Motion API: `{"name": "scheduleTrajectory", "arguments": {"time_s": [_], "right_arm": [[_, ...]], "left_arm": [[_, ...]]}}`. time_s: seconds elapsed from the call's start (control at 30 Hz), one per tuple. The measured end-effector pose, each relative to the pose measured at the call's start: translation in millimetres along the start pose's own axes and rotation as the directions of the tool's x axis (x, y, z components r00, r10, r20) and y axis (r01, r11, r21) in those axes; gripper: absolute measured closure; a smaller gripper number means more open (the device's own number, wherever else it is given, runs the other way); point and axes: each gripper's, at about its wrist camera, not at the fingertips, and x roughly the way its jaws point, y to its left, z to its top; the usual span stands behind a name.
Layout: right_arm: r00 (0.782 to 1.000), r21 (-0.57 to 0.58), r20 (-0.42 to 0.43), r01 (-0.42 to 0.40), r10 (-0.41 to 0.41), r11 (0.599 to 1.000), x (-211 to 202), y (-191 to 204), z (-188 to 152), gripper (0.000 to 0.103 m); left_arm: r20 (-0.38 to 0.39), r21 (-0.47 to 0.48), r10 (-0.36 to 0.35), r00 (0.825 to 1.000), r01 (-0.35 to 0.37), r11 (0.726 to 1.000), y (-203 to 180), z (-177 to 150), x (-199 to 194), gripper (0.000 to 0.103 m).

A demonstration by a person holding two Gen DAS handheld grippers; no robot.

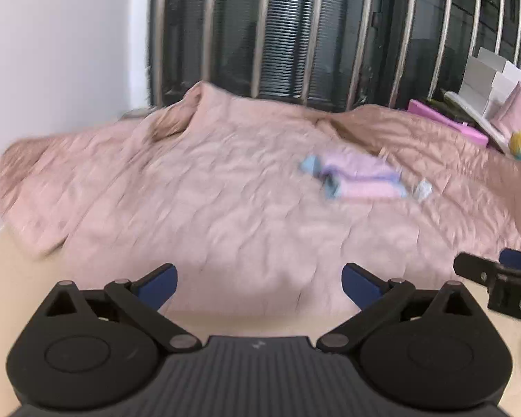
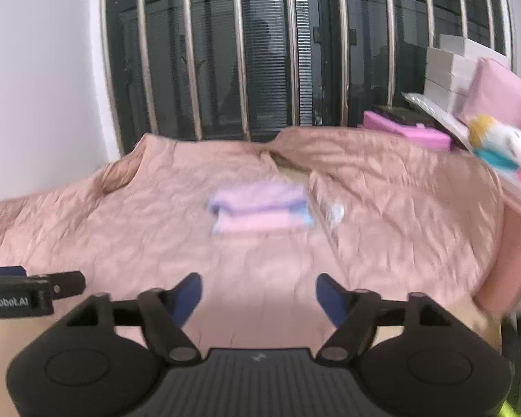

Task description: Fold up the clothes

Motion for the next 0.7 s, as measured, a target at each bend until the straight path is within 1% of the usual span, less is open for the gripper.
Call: {"name": "scheduleTrajectory", "arguments": {"time_s": [0.03,0.13,0.23,0.33,0.43,0.5,0.53,0.57,0.63,0.7], "right_arm": [[1.000,-0.008,-0.005,-0.007,0.007,1.000,-7.7,3.0,-13.9,0.017],[1.000,-0.018,-0.026,-0.012,0.012,1.000,-22.7,9.9,-48.0,0.010],[1.000,0.000,-0.028,-0.002,0.002,1.000,-30.3,12.7,-71.7,0.009],[0.999,0.009,-0.027,0.020,-0.019,1.000,-35.1,14.5,-85.1,0.008],[1.000,0.002,-0.024,0.017,-0.017,1.000,-37.2,18.1,-94.4,0.008],[0.999,0.005,-0.033,0.005,-0.005,1.000,-32.6,19.6,-97.8,0.006],[0.999,0.011,-0.050,-0.006,0.006,1.000,-27.9,19.7,-99.1,0.003],[0.998,0.018,-0.067,-0.017,0.018,1.000,-23.3,19.8,-100.5,0.001],[0.995,0.024,-0.097,-0.026,0.028,0.999,-13.6,20.9,-102.9,0.000],[0.995,-0.028,-0.097,0.028,-0.031,0.999,-6.1,28.6,-104.0,0.000]], "left_arm": [[0.003,-0.007,0.000,1.000,0.000,1.000,2.3,-12.0,-6.2,0.000],[0.009,-0.022,0.002,1.000,-0.002,1.000,8.7,-45.0,-18.7,0.000],[-0.037,-0.009,0.051,0.998,-0.051,0.999,10.8,-66.9,-14.4,0.000],[-0.052,-0.001,0.062,0.997,-0.062,0.998,12.2,-82.0,-14.2,0.000],[-0.075,-0.011,0.027,0.997,-0.028,1.000,13.8,-91.6,-12.6,0.000],[-0.067,0.014,0.032,0.997,-0.031,0.999,12.5,-94.7,-11.2,0.000],[-0.063,0.025,0.035,0.997,-0.034,0.999,11.9,-96.1,-10.3,0.000],[-0.059,0.032,0.047,0.997,-0.045,0.998,11.2,-96.6,-8.3,0.000],[-0.056,0.043,0.080,0.995,-0.077,0.996,8.8,-95.9,-4.0,0.000],[-0.047,0.041,0.097,0.994,-0.095,0.995,7.7,-94.5,0.6,0.000]]}}
